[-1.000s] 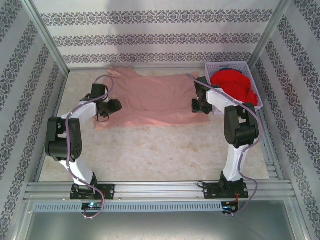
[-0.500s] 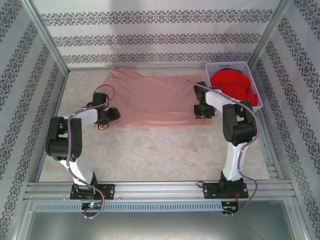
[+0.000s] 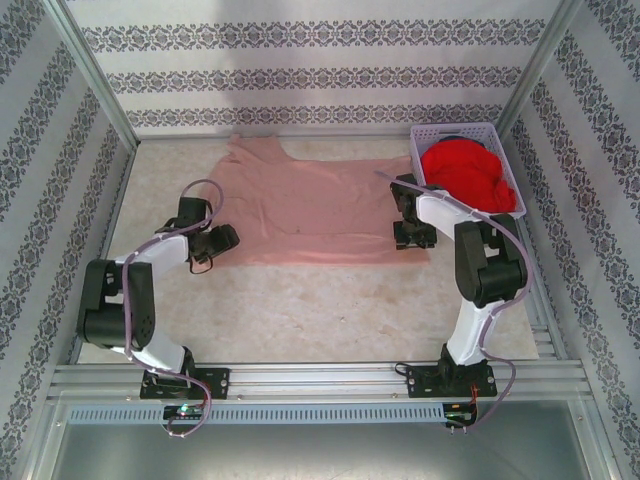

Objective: Fold the inside-out t-shirt

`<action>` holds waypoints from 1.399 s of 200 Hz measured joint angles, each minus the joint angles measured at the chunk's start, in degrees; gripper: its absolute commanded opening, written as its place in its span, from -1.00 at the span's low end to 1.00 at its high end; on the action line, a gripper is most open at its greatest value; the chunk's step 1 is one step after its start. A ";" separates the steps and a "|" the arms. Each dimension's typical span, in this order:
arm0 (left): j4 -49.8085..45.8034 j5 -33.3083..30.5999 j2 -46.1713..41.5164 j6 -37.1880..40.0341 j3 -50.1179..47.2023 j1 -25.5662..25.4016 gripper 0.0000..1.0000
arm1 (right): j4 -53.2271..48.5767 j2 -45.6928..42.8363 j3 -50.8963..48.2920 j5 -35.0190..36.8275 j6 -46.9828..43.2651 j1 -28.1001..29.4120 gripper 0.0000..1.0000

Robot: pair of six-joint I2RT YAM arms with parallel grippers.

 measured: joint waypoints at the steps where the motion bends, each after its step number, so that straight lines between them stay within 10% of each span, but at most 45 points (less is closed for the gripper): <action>1: -0.04 0.00 -0.11 0.00 0.00 0.00 0.42 | 0.04 -0.24 -0.04 0.00 0.00 0.11 0.01; 108: -3.04 1.95 2.80 -0.02 0.52 0.00 0.40 | 0.46 1.73 -1.18 -8.26 1.44 -3.82 -0.36; 280: -9.84 -2.62 -13.11 -4.94 -4.66 -0.02 0.39 | 0.68 -5.31 -6.08 -10.36 1.73 1.90 -0.10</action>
